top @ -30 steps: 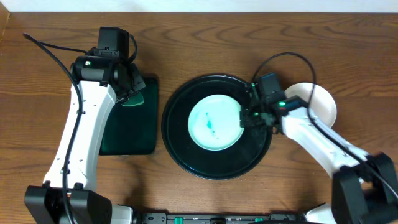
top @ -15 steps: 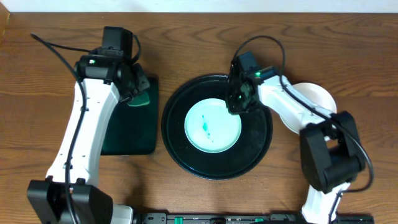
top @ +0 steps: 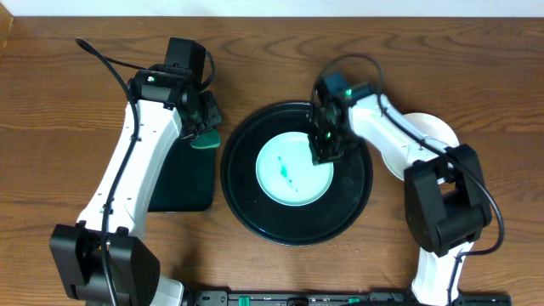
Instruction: Clean dirty plates on tray and stack at the side
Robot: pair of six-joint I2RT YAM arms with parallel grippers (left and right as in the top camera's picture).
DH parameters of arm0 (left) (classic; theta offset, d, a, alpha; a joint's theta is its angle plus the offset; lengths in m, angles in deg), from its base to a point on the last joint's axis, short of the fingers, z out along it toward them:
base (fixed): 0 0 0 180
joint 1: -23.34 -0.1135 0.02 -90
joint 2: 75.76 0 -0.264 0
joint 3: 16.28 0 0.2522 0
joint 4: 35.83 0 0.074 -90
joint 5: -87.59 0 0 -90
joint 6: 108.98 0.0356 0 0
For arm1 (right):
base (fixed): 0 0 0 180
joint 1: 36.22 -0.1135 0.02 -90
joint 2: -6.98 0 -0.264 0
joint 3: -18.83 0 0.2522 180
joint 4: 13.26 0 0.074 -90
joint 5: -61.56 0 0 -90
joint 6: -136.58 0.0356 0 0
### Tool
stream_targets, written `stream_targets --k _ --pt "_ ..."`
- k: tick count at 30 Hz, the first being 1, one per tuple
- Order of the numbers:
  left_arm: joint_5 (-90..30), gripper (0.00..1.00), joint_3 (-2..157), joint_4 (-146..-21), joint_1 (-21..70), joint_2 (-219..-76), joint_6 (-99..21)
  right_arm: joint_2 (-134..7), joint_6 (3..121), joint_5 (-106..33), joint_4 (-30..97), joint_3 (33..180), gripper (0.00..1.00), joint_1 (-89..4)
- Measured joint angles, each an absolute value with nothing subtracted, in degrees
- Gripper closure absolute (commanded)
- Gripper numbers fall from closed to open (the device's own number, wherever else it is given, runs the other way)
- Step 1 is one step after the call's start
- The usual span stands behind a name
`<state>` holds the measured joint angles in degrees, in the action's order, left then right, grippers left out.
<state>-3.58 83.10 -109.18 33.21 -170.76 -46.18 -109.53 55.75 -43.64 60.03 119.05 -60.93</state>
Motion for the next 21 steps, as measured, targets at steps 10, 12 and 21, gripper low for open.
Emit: stream_targets --k 10,12,21 --pt "-3.8 0.93 83.1 -108.2 36.4 -170.8 -50.4 -108.7 41.7 -41.7 56.7 120.7 0.54 -57.3" --pt "-3.8 0.93 83.1 -108.2 36.4 -170.8 -50.9 -109.2 41.1 -42.4 55.9 118.9 0.5 -57.3" --pt "-3.8 0.93 83.1 -107.2 38.7 -170.9 -52.0 -109.8 45.6 -47.9 49.2 111.5 0.82 -57.5"
